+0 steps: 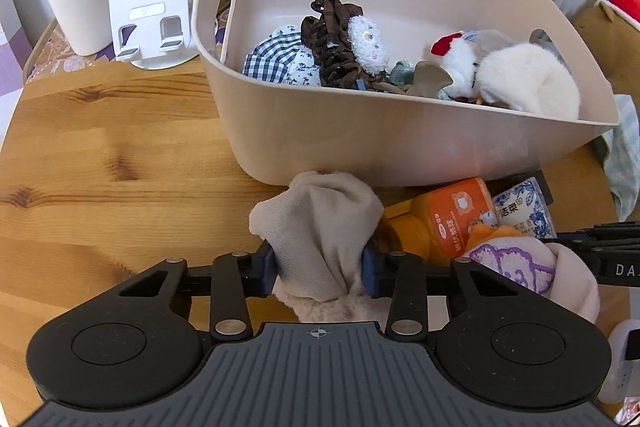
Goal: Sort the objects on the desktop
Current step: 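Grasp the beige sock with the left gripper while the right grasps the white-blue tube packet, then carry the sock with the left gripper into the basket while the right carries the tube packet there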
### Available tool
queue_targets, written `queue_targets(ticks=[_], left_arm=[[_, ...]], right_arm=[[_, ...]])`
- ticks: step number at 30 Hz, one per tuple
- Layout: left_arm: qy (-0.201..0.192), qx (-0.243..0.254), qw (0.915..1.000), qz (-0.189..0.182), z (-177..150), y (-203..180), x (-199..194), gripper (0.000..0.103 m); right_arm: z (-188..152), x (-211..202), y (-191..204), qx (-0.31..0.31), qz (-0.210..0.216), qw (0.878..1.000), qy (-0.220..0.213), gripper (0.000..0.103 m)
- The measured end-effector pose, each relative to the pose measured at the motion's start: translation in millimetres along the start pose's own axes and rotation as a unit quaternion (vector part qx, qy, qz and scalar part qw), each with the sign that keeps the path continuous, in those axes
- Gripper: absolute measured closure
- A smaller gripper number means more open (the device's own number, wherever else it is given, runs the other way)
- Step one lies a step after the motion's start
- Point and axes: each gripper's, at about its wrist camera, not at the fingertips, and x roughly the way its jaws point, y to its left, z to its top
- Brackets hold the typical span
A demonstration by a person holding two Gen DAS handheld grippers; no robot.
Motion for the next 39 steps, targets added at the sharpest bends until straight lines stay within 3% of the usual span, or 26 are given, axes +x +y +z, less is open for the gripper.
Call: queue_targets(ticks=[15,26,34,39], left_arm=[[-0.034,0.008,0.9993,-0.015,-10.6,-4.2,-37.6,0.066],[-0.062,0.012,0.9980,-0.004,-20.1,-1.7,-63.1,0.066],[-0.094,0.006,0.9955,-0.015,-19.5,0.1,-86.1,0.066],[-0.128,0.025,0.9915,-0.001,-13.7,-4.8,-103.7,0.066]], right_arm=[[-8.6,-40.1,-11.5,-0.017,0.006,0.999,-0.040,0.085],[-14.6,-80.7,-12.7,-0.019,0.021,0.997,-0.077,0.085],[-8.3,-104.9,-11.2,-0.030,0.030,0.994,-0.101,0.085],[2.6,-121.5,-7.3,-0.034,0.031,0.990,-0.134,0.085]])
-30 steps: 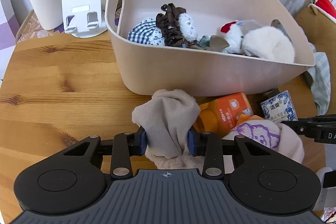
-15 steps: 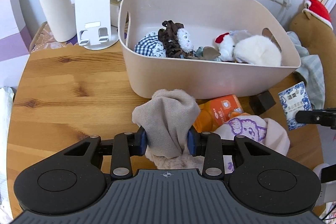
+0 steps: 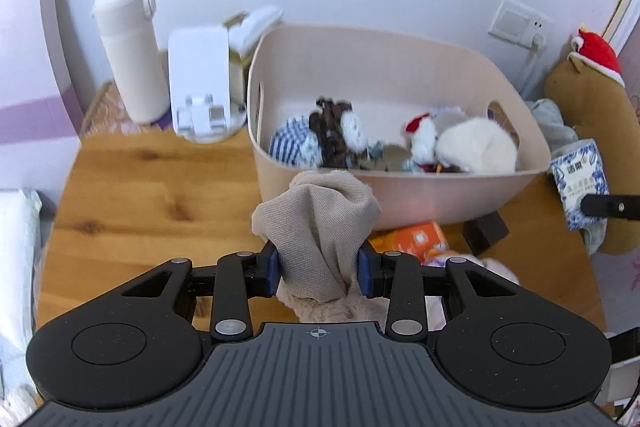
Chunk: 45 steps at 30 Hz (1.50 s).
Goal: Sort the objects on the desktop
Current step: 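Carry the sock with the left gripper into the basket while the right carries the tube packet there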
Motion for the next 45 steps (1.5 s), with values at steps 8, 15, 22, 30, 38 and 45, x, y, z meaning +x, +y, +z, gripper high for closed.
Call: queue_targets(ticks=[8,15,22,30,38,45], left_arm=[[-0.026,0.015,0.9995,-0.006,26.4,-5.9,-8.2,0.066],[-0.048,0.043,0.9979,0.000,55.6,-18.3,2.3,0.066],[-0.055,0.079,0.9954,-0.001,83.5,-37.7,30.7,0.066],[-0.052,0.103,0.9934,0.006,100.7,-53.4,66.4,0.066],[-0.020,0.064,0.9974,0.025,108.6,-56.9,98.6,0.066],[-0.009,0.052,0.9983,0.026,110.9,-56.8,103.7,0.058]], right_arm=[[32.4,-3.8,10.4,-0.009,0.015,0.999,-0.031,0.085],[51.9,6.8,17.8,-0.018,0.015,0.999,-0.046,0.085],[66.8,35.0,19.9,-0.016,0.014,0.999,-0.029,0.085],[79.0,70.3,22.0,-0.028,-0.007,0.999,-0.017,0.085],[83.7,103.9,19.5,-0.010,-0.023,1.000,0.000,0.085],[74.4,121.0,20.6,-0.010,-0.030,0.999,0.028,0.084]])
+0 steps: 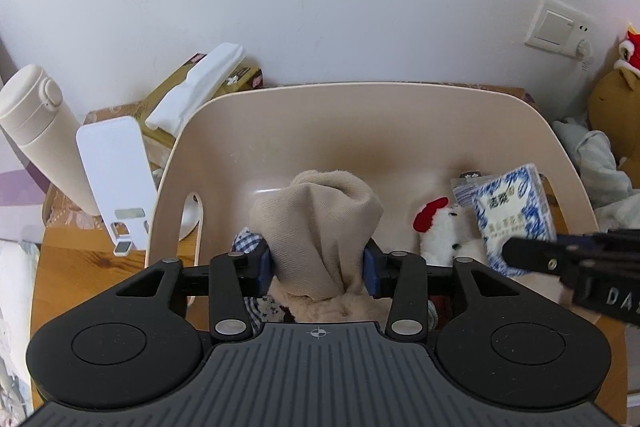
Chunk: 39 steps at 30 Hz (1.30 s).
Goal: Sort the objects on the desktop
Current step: 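Carry the sock with the left gripper into the basket while the right carries the tube packet there, then release the sock and tube packet into the basket and pull both grippers back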
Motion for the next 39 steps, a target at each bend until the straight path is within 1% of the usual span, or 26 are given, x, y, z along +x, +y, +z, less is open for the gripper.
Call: queue_targets(ticks=[4,5,8,9,11,12,13,15,16,17,19,22,25,27,29,32,34,36,39], left_arm=[[-0.002,-0.005,1.0000,0.001,-2.9,0.5,-4.1,0.046],[-0.004,-0.007,1.0000,0.001,-3.9,0.9,-5.7,0.040],[-0.011,-0.012,0.9999,0.002,-6.4,1.7,-11.9,0.030],[-0.013,-0.011,0.9998,0.004,-7.4,1.6,-14.3,0.029],[-0.016,-0.007,0.9998,0.007,-9.1,1.6,-18.5,0.028],[-0.017,-0.005,0.9998,0.006,-10.0,1.7,-20.8,0.028],[-0.015,-0.002,0.9999,0.005,-11.7,1.7,-23.4,0.028],[-0.015,0.006,0.9998,0.006,-15.7,1.8,-28.8,0.028],[-0.018,0.011,0.9997,0.010,-18.4,1.4,-32.3,0.028],[-0.027,0.014,0.9993,0.020,-21.7,1.9,-36.4,0.026],[-0.045,0.012,0.9982,0.037,-28.3,4.4,-44.0,0.020],[-0.048,0.010,0.9984,0.027,-38.6,9.3,-53.2,0.020],[-0.045,0.019,0.9985,0.024,-49.4,12.5,-59.9,0.020],[-0.045,0.022,0.9985,0.023,-57.4,14.7,-63.4,0.020],[-0.043,0.018,0.9987,0.018,-65.8,17.6,-66.5,0.020],[-0.038,0.007,0.9992,0.007,-78.6,23.4,-72.0,0.020],[-0.037,0.002,0.9993,0.001,-87.5,26.7,-76.0,0.020],[-0.035,0.003,0.9994,-0.006,-95.0,29.4,-77.9,0.020],[-0.024,0.019,0.9994,-0.019,-107.2,32.8,-78.8,0.020]], right_arm=[[-3.5,-0.5,3.7,-0.017,-0.003,1.000,0.006,0.081],[-3.8,-1.9,4.7,-0.021,-0.003,1.000,0.003,0.075],[-5.3,-12.5,8.2,-0.035,0.001,0.999,-0.016,0.050],[-5.9,-16.2,10.3,-0.043,-0.001,0.999,-0.022,0.046],[-8.1,-23.0,13.2,-0.057,-0.002,0.998,-0.031,0.035],[-9.6,-26.4,14.0,-0.061,-0.002,0.997,-0.036,0.032],[-10.8,-29.2,14.4,-0.063,-0.003,0.997,-0.039,0.026],[-14.2,-35.8,13.3,-0.057,-0.003,0.997,-0.045,0.020],[-16.3,-39.5,11.1,-0.049,0.005,0.998,-0.048,0.016],[-19.1,-43.4,8.4,-0.038,0.015,0.998,-0.052,0.014],[-25.2,-49.6,5.8,-0.021,0.025,0.998,-0.057,0.012],[-34.8,-56.0,6.9,-0.017,0.030,0.998,-0.060,0.008],[-46.8,-61.9,7.4,-0.020,0.035,0.998,-0.057,0.005],[-56.9,-67.1,6.2,-0.011,0.048,0.997,-0.061,0.004],[-68.5,-70.6,4.9,0.002,0.064,0.996,-0.062,0.000],[-84.2,-70.4,6.5,0.006,0.072,0.996,-0.046,0.000],[-93.2,-67.1,8.6,0.003,0.065,0.997,-0.032,0.000],[-101.7,-65.0,9.6,0.003,0.065,0.998,-0.020,0.000],[-114.0,-62.8,11.9,0.004,0.067,0.998,-0.002,0.000]])
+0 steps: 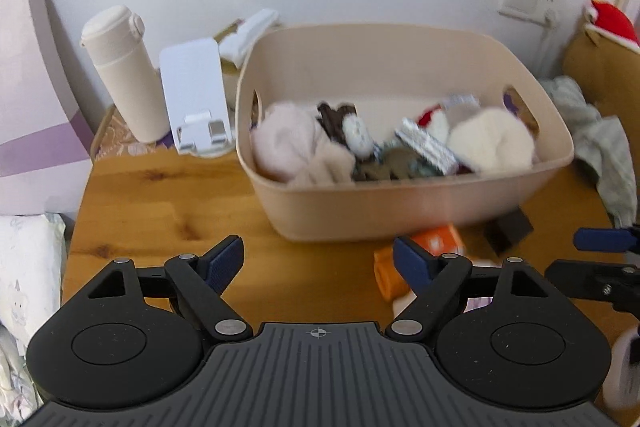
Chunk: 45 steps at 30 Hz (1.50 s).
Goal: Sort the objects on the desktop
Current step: 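Grasp the brown claw clip with the left gripper while the right grasps the purple-printed cloth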
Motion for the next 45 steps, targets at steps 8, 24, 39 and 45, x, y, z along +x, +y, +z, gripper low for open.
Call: queue_targets(ticks=[8,24,39,45], left_arm=[[0.057,0.047,0.9963,-0.045,-36.1,1.3,15.0,0.020],[0.080,0.159,0.9797,-0.092,-68.4,-27.0,41.4,0.020],[0.091,0.174,0.9732,-0.119,-69.2,-43.3,67.2,0.052],[0.094,0.161,0.9738,-0.131,-65.0,-40.2,66.9,0.082]], right_arm=[[-17.9,11.3,7.9,0.003,0.000,0.999,0.036,0.001],[-27.2,30.9,8.0,0.013,-0.016,0.996,0.085,0.045],[-22.9,16.6,-12.6,-0.017,-0.039,0.997,0.067,0.089],[-24.6,8.2,-9.5,-0.043,-0.034,0.997,0.059,0.093]])
